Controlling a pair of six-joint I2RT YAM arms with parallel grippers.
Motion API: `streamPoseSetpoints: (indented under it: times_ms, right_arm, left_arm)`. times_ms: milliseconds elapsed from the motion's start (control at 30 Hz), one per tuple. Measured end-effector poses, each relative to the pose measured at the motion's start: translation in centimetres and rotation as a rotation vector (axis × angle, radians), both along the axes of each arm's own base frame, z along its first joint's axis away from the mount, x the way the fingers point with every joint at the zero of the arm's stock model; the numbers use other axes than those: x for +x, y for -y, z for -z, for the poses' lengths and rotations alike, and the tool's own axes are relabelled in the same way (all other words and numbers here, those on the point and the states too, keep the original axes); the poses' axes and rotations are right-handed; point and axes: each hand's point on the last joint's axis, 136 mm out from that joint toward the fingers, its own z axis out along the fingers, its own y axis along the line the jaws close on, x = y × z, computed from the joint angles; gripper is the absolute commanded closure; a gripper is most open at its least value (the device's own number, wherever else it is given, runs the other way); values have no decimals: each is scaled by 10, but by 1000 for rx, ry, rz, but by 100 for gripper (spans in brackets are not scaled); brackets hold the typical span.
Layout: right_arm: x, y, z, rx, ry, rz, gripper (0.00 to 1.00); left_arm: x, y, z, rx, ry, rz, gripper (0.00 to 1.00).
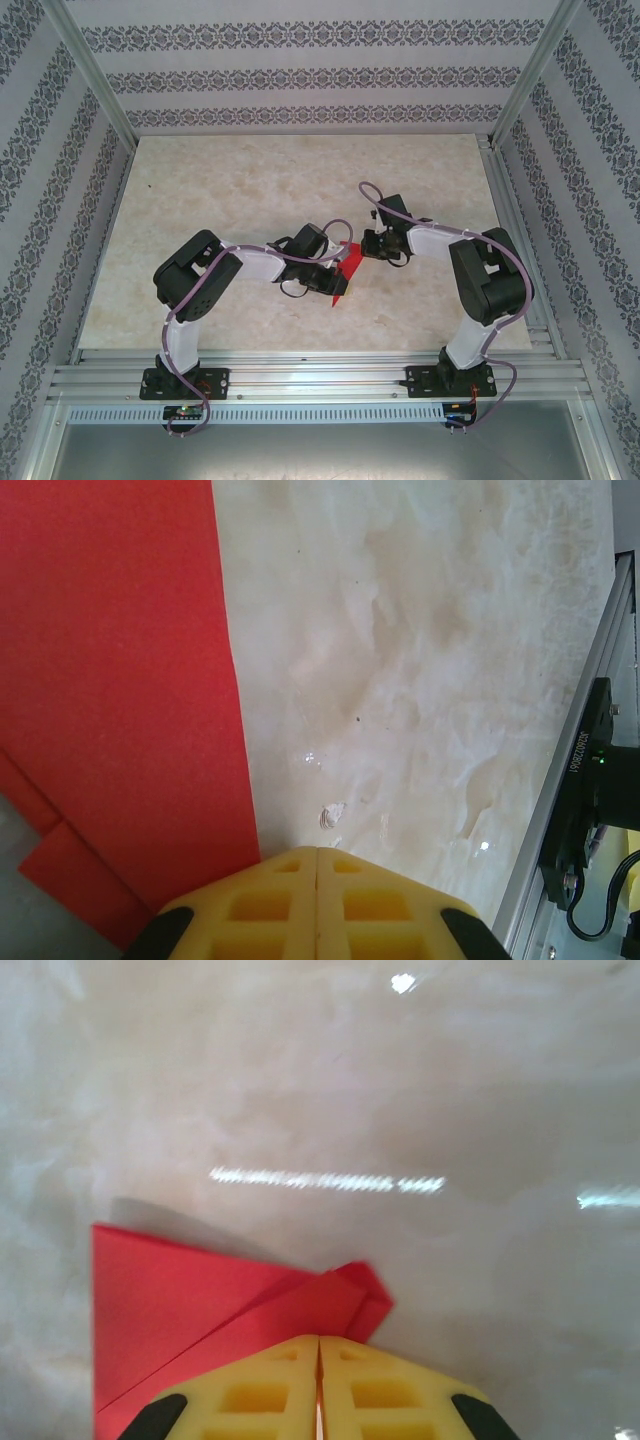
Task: Fold a paper plane with a square sheet of paper (fold left side to right side)
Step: Fold the wing for the fifth time at the center of the table.
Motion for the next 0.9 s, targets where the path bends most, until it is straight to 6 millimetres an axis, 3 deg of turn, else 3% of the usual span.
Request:
streamPoseSetpoints:
  times_ms: [467, 633, 767, 900]
  right_arm:
    - [10, 10, -2, -58, -11, 6, 90]
    - [20, 21, -28, -22, 67, 45, 90]
    - [19, 4, -48, 63, 124, 18, 90]
    - [7, -13, -40, 152, 107, 7, 90]
  left_arm:
    - [0, -1, -1, -22, 19, -4, 95]
    - [0, -1, -1, -22, 19, -5, 95]
    - [0, -1, -1, -21, 18, -5, 95]
    - [0, -1, -1, -22, 18, -5, 95]
